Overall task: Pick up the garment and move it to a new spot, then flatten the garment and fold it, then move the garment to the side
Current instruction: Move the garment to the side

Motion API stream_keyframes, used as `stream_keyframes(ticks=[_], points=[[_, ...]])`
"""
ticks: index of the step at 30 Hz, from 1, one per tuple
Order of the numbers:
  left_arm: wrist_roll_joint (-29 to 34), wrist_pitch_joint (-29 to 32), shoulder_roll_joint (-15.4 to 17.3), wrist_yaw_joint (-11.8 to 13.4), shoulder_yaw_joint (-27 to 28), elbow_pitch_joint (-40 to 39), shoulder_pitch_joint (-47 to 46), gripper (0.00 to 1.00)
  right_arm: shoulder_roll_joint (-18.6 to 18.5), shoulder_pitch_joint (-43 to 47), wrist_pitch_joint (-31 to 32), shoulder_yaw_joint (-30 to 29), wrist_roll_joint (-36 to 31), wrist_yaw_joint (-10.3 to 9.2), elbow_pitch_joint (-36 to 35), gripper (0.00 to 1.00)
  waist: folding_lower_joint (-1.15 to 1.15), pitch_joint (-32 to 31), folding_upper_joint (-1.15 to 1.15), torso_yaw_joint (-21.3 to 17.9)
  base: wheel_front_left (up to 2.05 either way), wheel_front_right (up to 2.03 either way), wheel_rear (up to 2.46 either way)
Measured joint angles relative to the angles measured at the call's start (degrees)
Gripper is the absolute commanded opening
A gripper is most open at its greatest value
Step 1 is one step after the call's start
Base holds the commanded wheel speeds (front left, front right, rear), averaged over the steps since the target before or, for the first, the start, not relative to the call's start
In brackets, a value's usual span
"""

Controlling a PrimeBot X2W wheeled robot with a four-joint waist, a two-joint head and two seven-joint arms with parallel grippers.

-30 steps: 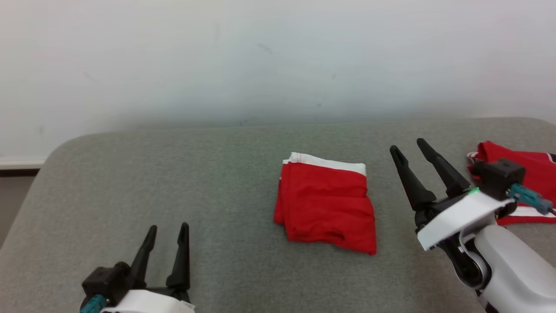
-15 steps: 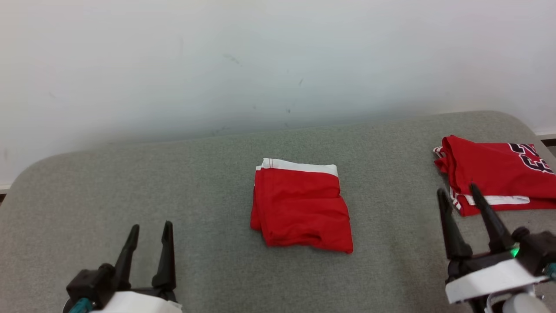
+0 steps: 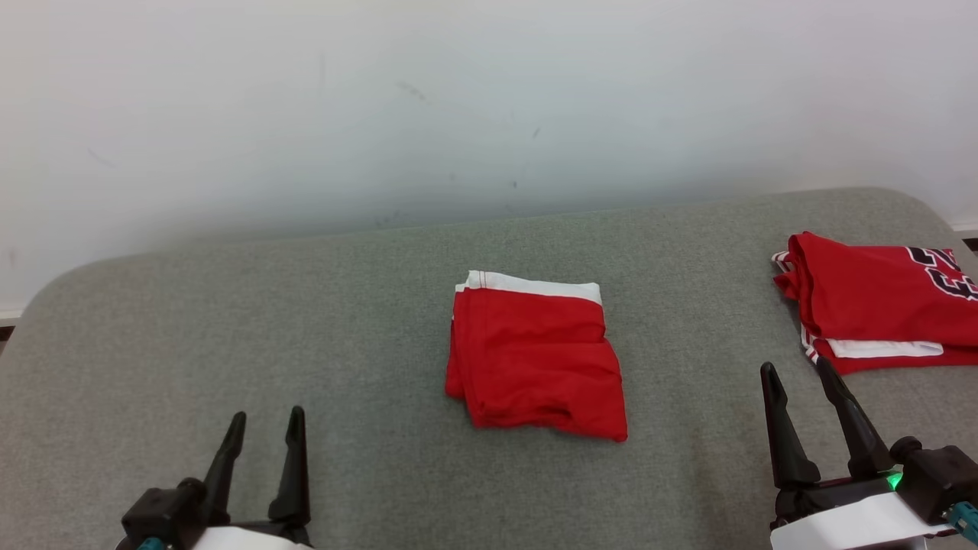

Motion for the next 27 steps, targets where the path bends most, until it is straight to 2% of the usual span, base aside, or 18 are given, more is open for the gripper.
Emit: stream_keyframes(ticks=[13, 20, 27], points=[[-0.64, -0.01, -0.02, 0.24, -1.72, 0.09, -0.63, 1.00, 0.12, -0.89, 0.12, 1.38, 0.21, 0.00, 4.86, 1.00, 0.00, 0.05, 0.00, 1.68, 0.00, 0.00, 0.00], [-0.66, 0.00, -0.02, 0.22, -3.34, 0.04, -1.82, 1.00, -0.35, -9.00, 3.96, 4.48, 3.60, 0.00, 12.54, 1.00, 0.00, 1.31, 0.00, 4.50, 0.00, 0.00, 0.00], [-1.22, -0.01, -0.03, 0.22, -4.21, 0.52, -2.91, 1.00, -0.26, -19.58, 8.24, 3.89, 7.80, 0.00, 22.08, 1.00, 0.00, 3.19, 0.00, 8.91, 0.00, 0.00, 0.00]])
